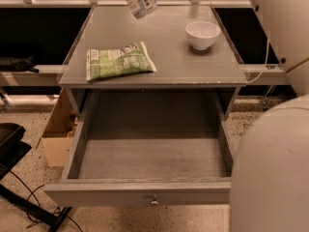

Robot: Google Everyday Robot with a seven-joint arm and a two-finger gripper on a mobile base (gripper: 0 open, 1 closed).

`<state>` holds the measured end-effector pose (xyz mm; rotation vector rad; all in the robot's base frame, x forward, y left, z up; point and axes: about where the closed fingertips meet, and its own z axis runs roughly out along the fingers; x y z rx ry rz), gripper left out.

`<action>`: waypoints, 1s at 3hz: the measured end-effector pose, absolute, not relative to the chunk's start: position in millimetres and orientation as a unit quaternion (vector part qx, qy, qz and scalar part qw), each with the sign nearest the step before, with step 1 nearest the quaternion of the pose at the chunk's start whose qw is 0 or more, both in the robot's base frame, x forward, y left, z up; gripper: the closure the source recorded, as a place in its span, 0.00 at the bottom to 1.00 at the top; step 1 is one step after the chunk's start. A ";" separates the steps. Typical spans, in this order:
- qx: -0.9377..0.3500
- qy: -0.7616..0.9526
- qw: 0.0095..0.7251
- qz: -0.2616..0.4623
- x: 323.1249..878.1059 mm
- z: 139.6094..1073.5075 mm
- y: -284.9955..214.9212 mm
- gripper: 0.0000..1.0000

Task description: Pick blue plastic bottle from top drawer and place on counter

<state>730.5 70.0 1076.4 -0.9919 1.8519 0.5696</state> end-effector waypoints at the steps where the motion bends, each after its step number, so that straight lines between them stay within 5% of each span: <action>1: -0.366 0.723 0.523 0.266 784.7 1077.5 83.0 1.00; 3: -0.317 0.693 0.579 0.290 833.9 1064.5 83.7 1.00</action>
Offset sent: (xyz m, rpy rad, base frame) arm 0.1528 -0.0135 -0.0280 0.4634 -0.2342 -0.1506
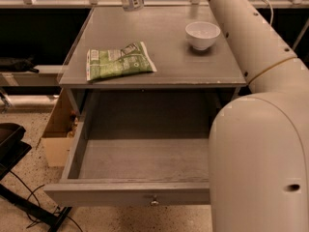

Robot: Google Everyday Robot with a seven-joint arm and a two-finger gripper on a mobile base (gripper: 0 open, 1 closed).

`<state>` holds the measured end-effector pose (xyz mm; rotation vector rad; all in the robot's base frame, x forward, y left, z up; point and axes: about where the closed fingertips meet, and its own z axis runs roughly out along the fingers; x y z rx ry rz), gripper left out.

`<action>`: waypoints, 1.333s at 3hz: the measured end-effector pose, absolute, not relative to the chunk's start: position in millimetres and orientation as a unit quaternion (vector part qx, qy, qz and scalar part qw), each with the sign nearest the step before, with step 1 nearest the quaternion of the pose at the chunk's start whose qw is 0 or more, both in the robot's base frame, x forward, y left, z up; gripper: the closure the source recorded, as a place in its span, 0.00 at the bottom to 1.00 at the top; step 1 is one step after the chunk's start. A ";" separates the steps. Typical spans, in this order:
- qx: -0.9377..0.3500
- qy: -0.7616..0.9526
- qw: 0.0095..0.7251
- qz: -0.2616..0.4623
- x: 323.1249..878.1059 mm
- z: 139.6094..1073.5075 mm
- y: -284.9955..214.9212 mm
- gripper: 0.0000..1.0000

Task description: Pick blue plastic bottle from top drawer and place on counter

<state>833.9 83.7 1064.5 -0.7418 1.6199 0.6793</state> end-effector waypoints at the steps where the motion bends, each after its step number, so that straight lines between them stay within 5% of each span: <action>1: -0.319 0.685 0.584 0.297 852.0 1052.4 97.9 1.00; 4: -0.269 0.703 0.615 0.235 960.0 957.6 96.2 1.00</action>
Offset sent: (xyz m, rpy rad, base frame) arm 0.1306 0.0323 -0.0533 0.0687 -0.0686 -0.0332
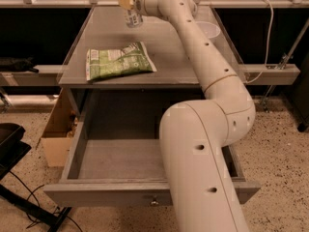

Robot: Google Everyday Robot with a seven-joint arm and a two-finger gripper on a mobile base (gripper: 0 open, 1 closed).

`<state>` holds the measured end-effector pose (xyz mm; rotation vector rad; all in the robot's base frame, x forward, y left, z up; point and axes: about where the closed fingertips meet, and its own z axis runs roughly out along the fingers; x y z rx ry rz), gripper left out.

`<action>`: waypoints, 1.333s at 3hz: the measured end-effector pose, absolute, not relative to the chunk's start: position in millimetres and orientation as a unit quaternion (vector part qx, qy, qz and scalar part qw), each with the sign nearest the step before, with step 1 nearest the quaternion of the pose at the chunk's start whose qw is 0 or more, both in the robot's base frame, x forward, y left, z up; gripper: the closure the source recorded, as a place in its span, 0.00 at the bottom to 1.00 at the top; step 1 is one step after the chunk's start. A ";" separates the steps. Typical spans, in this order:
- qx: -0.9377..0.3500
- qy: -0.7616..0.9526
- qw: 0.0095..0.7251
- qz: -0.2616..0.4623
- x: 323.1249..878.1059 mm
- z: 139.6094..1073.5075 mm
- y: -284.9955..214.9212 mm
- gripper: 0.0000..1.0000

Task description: Pick blue plastic bottle from top drawer and place on counter

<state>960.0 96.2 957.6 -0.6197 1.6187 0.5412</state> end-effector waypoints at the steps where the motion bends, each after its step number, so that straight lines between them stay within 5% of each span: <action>1: -0.244 0.710 0.621 0.224 974.3 936.3 90.2 1.00; 4: -0.187 0.685 0.661 0.240 963.0 905.5 87.2 1.00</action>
Offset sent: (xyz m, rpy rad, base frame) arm 0.0046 -0.0070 -0.0609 0.1457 -0.0400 -0.1580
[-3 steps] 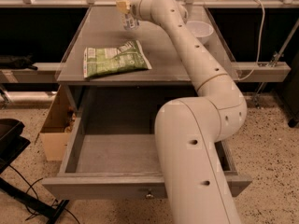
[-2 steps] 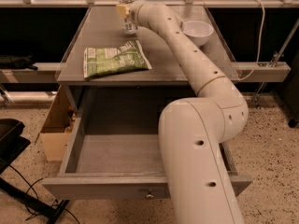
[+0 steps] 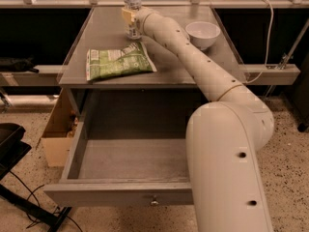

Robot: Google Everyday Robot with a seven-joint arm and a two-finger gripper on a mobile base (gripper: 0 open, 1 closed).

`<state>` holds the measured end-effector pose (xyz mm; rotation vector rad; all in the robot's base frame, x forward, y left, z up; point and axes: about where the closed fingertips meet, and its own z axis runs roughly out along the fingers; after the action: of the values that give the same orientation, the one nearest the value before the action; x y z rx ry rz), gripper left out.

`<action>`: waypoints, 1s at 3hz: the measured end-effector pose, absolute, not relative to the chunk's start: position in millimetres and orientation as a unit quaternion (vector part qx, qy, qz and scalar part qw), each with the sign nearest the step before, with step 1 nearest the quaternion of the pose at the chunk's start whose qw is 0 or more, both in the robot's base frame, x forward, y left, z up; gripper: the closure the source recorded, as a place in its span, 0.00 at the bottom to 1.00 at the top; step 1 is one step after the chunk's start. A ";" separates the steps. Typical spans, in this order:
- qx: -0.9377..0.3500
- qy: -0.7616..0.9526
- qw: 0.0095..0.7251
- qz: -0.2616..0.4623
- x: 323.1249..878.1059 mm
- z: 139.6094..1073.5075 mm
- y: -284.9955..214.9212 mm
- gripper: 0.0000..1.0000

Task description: Pick blue plastic bottle from top drawer and place on counter

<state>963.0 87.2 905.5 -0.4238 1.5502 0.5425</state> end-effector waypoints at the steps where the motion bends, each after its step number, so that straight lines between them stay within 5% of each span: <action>1: -0.185 0.686 0.659 0.246 958.5 902.4 92.1 0.84; 3: -0.185 0.686 0.659 0.246 958.5 907.5 92.2 0.30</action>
Offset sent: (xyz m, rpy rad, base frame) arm -0.0044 0.0049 -0.0048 0.0090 0.0078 0.0058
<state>958.5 92.2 907.5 -0.4199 1.5539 0.5561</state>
